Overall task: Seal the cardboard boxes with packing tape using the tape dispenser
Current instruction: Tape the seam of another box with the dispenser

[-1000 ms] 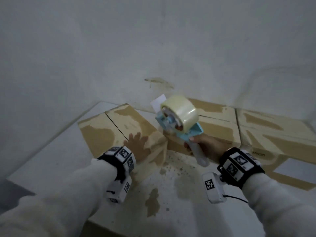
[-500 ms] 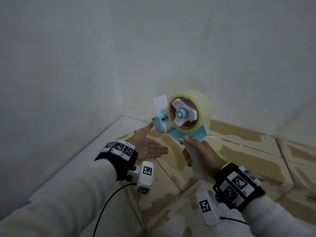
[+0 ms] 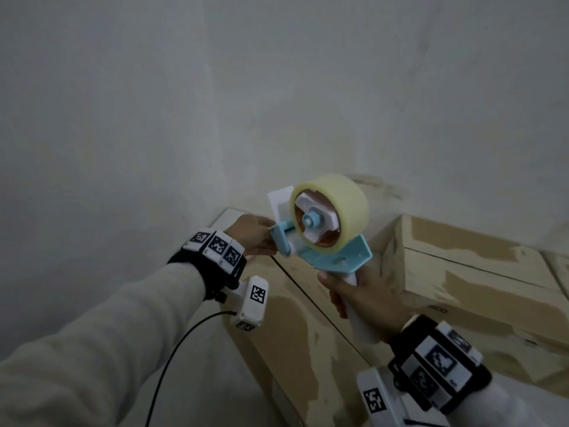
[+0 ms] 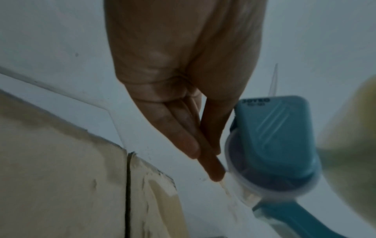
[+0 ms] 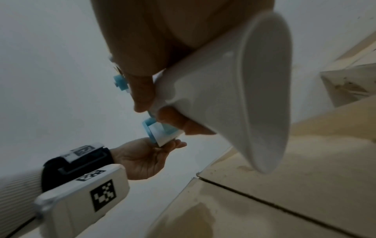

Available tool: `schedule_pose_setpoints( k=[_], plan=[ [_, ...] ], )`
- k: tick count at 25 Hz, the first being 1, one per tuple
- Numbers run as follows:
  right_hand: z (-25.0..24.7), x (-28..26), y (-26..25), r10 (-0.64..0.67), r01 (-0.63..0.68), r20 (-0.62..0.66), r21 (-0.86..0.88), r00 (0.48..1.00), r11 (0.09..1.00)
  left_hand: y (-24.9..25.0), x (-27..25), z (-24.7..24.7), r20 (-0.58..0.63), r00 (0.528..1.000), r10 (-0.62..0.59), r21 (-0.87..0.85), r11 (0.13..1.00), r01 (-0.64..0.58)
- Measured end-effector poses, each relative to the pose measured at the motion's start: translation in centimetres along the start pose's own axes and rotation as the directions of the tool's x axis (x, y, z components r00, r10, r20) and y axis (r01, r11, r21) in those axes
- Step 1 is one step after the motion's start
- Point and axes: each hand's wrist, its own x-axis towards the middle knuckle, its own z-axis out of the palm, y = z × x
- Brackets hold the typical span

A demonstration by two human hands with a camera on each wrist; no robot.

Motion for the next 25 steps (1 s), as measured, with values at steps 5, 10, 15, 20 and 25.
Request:
schedule_pose_setpoints(
  k=[5,10,15,20,25],
  plan=[
    [0.1,0.3,0.6,0.061,-0.063,-0.030,-0.074,0.998,0.995,-0.7,2.7,-5.4,-0.136,0.990,0.046,-0.043,0.998,-0.053],
    [0.0,1.4,1.8,0.105,-0.106,-0.014,-0.175,0.994,0.979,-3.2,5.0,-5.3,-0.066,0.997,0.038,0.070,0.997,-0.033],
    [0.0,1.8,2.7,0.067,-0.062,0.015,-0.231,0.998,0.971,-4.0,6.7,-6.3,0.018,0.995,0.100,0.102,0.990,-0.101],
    [0.2,2.1,2.8,0.055,-0.041,0.033,-0.322,0.998,0.946,-3.9,7.7,-6.2,0.120,0.992,0.031,0.295,0.953,-0.066],
    [0.3,1.6,2.5,0.055,-0.043,0.023,-0.366,0.998,0.930,-3.5,8.0,-5.2,0.171,0.978,-0.122,0.425,0.904,0.038]
  ],
)
